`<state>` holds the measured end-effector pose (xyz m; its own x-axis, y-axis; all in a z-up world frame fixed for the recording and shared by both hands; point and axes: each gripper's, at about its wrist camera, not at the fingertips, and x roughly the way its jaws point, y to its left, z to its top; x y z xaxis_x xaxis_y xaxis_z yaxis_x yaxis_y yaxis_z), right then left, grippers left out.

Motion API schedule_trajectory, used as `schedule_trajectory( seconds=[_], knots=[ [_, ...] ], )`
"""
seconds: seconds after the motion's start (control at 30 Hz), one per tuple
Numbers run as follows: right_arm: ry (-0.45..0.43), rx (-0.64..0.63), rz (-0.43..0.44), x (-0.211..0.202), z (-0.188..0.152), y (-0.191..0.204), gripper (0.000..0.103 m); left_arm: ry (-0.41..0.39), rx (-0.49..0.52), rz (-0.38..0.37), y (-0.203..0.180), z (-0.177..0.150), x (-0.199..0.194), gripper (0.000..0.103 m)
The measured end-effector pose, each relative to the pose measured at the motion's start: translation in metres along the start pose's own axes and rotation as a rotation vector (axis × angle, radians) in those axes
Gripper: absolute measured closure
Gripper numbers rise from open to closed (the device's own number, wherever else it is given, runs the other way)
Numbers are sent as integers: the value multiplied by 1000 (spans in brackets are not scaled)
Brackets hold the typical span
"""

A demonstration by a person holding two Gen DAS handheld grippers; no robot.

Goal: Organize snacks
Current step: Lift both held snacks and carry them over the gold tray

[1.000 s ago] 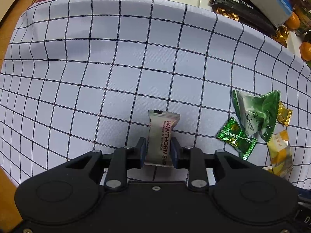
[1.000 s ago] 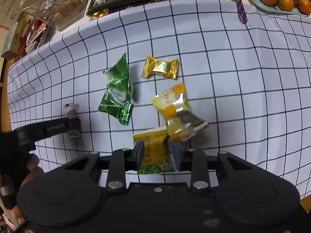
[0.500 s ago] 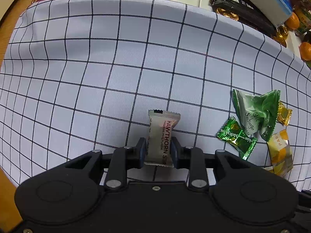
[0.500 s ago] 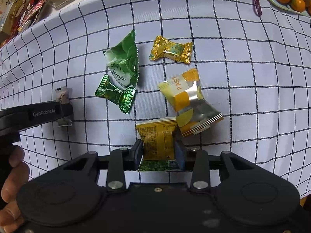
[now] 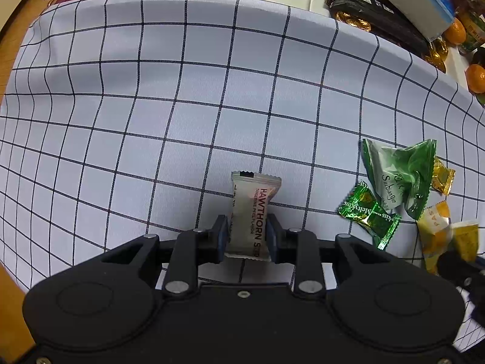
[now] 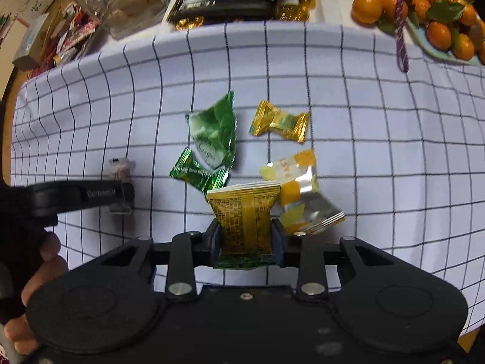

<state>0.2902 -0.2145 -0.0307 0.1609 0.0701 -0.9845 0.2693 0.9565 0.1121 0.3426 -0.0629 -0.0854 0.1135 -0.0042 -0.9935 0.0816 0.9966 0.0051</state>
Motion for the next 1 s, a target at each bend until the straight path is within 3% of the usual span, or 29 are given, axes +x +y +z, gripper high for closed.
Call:
schedule_trajectory(
  seconds=[0.17,0.37,0.47,0.67,1.0],
  knots=[
    [-18,141,-7,-14,20,-43,68,-1,-1,1,-1,1,1,63],
    [81,350,13,-1,34,-89,68,-1,19,-5,-11,-3,2,70],
    [138,410,47,9,35,-98,68,29,29,-74,-19,-8,3,72],
    [149,395,44,10,36,-93,68,90,52,-185,-35,-20,2,72],
    [166,364,4,12,35,-91,68,93,82,-121,-49,-26,12,72]
  ],
)
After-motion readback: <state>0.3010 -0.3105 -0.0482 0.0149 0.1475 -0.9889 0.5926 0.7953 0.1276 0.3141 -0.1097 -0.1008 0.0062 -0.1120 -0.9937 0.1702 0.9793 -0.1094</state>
